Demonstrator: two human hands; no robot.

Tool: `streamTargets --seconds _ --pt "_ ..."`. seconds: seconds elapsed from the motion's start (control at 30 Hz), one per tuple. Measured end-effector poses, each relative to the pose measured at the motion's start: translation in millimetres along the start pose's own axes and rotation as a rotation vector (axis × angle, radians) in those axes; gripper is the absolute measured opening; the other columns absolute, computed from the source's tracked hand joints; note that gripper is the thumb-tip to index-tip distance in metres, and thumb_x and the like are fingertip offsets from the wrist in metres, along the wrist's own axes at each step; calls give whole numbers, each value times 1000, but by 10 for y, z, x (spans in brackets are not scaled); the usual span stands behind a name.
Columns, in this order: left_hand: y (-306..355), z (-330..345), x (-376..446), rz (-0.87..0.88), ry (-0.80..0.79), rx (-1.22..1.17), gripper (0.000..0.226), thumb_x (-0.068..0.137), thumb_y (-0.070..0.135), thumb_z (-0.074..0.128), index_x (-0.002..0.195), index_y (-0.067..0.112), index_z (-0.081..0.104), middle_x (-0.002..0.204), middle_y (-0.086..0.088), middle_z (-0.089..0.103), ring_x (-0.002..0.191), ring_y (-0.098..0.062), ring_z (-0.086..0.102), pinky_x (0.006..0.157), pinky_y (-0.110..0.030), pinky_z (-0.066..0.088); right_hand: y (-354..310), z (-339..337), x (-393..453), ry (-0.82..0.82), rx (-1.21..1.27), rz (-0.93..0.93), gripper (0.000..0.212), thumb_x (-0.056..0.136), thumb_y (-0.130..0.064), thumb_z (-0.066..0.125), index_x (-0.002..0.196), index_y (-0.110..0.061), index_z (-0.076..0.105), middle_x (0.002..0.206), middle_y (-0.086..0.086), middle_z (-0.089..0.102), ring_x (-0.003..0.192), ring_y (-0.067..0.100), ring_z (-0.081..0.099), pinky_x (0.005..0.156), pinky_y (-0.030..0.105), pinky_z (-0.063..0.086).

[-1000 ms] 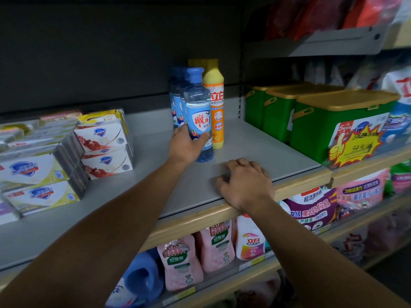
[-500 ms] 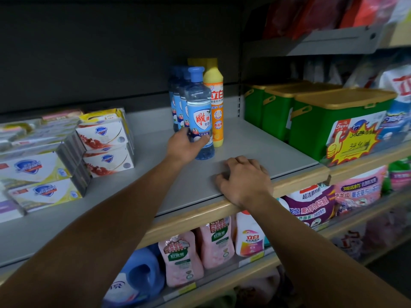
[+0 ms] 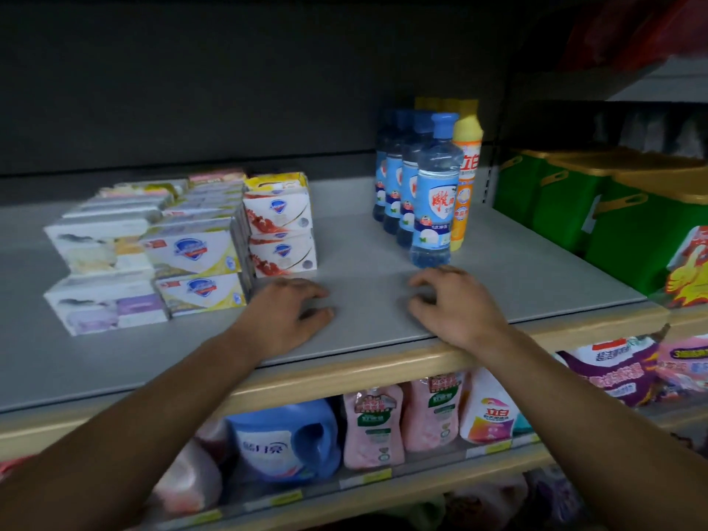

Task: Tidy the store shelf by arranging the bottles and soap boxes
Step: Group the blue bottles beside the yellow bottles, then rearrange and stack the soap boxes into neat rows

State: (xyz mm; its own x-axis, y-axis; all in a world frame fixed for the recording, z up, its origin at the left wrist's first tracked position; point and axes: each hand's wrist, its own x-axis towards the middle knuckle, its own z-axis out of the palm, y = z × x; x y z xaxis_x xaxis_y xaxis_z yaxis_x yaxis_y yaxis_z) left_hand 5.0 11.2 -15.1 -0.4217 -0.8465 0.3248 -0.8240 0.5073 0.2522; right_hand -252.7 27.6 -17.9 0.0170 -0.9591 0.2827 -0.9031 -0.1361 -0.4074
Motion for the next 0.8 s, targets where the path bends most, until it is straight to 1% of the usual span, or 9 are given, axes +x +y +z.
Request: streamTargets --seconds 0.13,0.23,0.27,0.33,0.43,0.5,0.57,0.7,0.8 --pt "-117 -37 -172 20 -20 -28 45 90 36 66 124 8 64 129 -8 64 123 -20 56 107 -20 34 -372 217 352 -38 150 -126 33 85 -31 66 118 -25 65 120 -2 63 109 16 60 91 24 44" --pt "-237 -63 -280 20 -35 -57 47 91 39 63 130 12 61 137 -3 57 130 -15 49 105 -6 20 -624 365 661 1 168 -212 39 87 -31 66 125 -24 61 124 2 62 108 20 61 93 32 47" --pt "-278 -73 -309 21 -31 -65 47 91 39 63 130 13 61 138 -3 57 130 -15 48 105 -5 18 -707 407 759 16 157 -240 43 87 -31 65 129 -24 58 128 3 60 110 21 60 92 33 47" --pt "-330 -89 -354 23 -22 -77 46 90 38 64 129 13 63 138 -5 56 130 -16 49 108 -10 23 -846 496 933 13 104 -293 54 89 -33 64 141 -28 49 137 3 52 118 23 55 93 32 45" --pt "-357 -82 -370 22 11 -97 43 89 37 66 124 13 66 135 -6 59 127 -16 52 109 -16 29 -931 652 1089 -42 14 -333 64 91 -34 64 149 -28 37 142 3 43 130 24 44 105 37 41" --pt "-366 -64 -371 8 40 -114 41 88 38 67 122 15 68 132 -3 62 125 -13 53 106 -14 28 -933 751 1092 -10 36 -356 59 90 -29 65 144 -21 43 140 5 43 127 25 46 102 35 41" --pt "-377 -53 -368 -1 62 -134 40 87 40 67 120 17 69 130 -1 63 123 -12 53 105 -15 30 -953 813 1075 47 110 -367 52 88 -23 67 136 -16 47 136 6 48 121 24 51 94 34 44" --pt "-384 -39 -367 -8 78 -141 41 87 42 66 120 19 68 129 0 63 124 -14 53 108 -24 36 -1077 789 1061 142 238 -293 31 86 -16 69 111 -15 50 126 3 57 111 23 58 87 38 51" --pt "-373 -52 -363 -17 85 -153 40 87 42 67 118 17 69 122 -1 67 116 -16 58 102 -28 42 -1058 717 976 146 304 -229 28 87 -13 68 112 -18 56 124 5 58 107 20 59 87 32 50"
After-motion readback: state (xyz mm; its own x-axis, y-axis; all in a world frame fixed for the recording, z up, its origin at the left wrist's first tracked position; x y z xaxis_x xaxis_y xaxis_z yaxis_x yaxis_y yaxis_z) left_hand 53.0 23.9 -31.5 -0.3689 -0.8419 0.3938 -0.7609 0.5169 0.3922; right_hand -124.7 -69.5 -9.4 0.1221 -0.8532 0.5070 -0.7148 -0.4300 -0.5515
